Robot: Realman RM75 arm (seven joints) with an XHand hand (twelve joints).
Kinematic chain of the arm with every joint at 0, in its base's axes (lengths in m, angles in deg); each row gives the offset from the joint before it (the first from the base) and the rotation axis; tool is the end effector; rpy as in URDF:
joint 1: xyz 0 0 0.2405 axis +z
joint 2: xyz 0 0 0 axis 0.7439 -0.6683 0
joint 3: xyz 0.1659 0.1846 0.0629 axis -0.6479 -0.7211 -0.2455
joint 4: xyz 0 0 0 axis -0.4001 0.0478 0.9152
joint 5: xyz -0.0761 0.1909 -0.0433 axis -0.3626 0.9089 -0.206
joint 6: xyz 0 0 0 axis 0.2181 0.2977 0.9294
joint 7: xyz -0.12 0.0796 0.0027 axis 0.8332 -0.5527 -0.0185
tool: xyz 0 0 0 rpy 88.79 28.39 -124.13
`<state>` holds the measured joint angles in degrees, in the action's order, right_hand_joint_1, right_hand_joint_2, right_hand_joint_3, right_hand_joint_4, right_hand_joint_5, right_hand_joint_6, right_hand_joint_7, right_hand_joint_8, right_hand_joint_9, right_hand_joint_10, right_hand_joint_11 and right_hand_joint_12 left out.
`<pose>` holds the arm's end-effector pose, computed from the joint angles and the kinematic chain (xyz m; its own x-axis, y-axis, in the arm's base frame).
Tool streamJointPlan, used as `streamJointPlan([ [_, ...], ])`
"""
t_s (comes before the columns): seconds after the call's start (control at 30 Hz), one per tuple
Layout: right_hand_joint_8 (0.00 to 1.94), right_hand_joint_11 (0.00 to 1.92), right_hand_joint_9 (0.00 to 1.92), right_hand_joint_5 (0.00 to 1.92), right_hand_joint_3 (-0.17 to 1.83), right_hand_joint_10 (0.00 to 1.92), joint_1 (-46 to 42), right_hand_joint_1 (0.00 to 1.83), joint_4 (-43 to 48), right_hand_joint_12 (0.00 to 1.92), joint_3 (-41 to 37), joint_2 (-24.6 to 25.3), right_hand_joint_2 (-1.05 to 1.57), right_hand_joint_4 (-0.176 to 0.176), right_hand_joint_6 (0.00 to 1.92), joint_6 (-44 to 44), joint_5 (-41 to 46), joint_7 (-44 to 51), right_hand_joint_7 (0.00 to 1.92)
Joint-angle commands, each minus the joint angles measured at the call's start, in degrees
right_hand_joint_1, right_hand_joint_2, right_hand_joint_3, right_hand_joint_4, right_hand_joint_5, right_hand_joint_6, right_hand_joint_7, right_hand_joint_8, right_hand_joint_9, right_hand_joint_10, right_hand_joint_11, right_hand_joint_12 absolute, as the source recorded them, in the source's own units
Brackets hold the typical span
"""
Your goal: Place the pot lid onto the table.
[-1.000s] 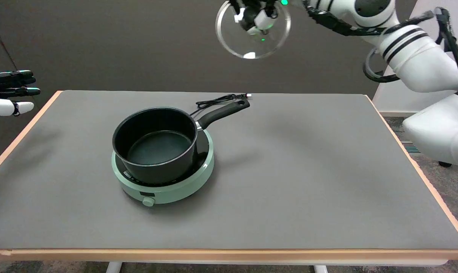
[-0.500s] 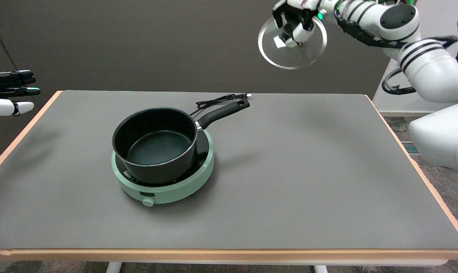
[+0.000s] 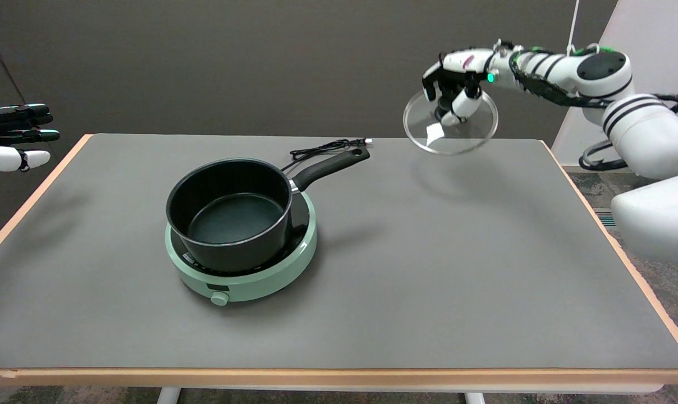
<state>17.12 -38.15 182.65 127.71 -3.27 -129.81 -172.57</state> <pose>-0.1023 -0.5148 0.4683 0.9673 -0.2494 -0.0458 0.0249 -0.0860 0.9960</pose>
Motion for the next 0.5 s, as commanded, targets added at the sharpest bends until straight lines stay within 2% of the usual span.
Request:
streamJointPlan([
  [0.03, 1.36, 0.41, 0.82, 0.53, 0.54, 1.49, -7.2, 1.35, -3.2, 1.92, -5.2, -1.6, 0.92, 0.176, 1.37, 5.7, 0.0, 0.0, 0.85],
  [0.5, 1.35, 0.43, 0.82, 0.5, 0.57, 1.53, -12.9, 1.35, -2.4, 1.92, -6.3, -1.1, 0.9, 0.176, 1.41, 2.2, 4.1, 0.5, 0.86],
])
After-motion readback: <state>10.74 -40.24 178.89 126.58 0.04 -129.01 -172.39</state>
